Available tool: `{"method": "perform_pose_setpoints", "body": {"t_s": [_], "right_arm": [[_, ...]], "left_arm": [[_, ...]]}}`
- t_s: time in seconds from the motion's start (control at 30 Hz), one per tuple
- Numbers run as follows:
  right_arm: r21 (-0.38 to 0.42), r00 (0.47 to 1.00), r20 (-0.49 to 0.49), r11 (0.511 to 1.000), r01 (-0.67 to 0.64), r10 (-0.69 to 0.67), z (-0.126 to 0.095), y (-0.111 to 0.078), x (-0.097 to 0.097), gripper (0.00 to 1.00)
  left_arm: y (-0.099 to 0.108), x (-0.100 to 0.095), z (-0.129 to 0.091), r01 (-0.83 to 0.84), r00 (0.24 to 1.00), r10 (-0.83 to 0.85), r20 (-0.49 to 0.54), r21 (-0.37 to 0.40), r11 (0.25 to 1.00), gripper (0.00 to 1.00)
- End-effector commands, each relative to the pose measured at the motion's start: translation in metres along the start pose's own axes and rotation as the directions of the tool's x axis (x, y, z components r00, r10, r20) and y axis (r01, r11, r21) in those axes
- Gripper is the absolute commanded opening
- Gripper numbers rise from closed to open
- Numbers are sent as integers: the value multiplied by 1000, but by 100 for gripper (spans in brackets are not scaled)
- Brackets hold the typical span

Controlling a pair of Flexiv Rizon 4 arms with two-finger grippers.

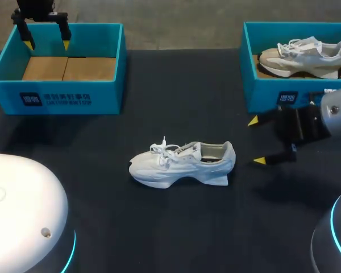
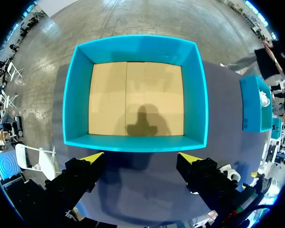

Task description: Take the shoe out of the shoebox, open the shoe tongue, remove and reinsert the insole, then place the shoe into the shoebox

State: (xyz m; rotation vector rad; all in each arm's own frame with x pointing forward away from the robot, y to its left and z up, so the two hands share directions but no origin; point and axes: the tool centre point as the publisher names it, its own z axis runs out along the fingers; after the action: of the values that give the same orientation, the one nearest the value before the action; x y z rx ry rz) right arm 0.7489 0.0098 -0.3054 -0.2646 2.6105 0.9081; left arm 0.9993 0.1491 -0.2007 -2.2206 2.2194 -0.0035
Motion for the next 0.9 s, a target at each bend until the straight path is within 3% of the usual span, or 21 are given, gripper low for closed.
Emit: {"method": "perform_pose_setpoints", "body": {"t_s": [0.03, 0.3, 0.5, 0.9], "right_arm": [[-44, 999, -31, 999, -13, 11, 13, -20, 0, 100], [-62, 984, -96, 986, -153, 147, 19, -32, 16, 100], [-73, 967, -79, 966, -246, 241, 25, -42, 21, 100], [-51, 965, -64, 965, -259, 255, 41, -66, 31, 100]], "left_arm": [[0, 0, 0, 0, 1000, 0, 0, -1, 1000, 100], [0, 0, 0, 0, 1000, 0, 0, -1, 1000, 100], [0, 0, 0, 0, 1000, 0, 0, -1, 1000, 100], [0, 0, 0, 0, 1000, 0, 0, -1, 1000, 100]]}}
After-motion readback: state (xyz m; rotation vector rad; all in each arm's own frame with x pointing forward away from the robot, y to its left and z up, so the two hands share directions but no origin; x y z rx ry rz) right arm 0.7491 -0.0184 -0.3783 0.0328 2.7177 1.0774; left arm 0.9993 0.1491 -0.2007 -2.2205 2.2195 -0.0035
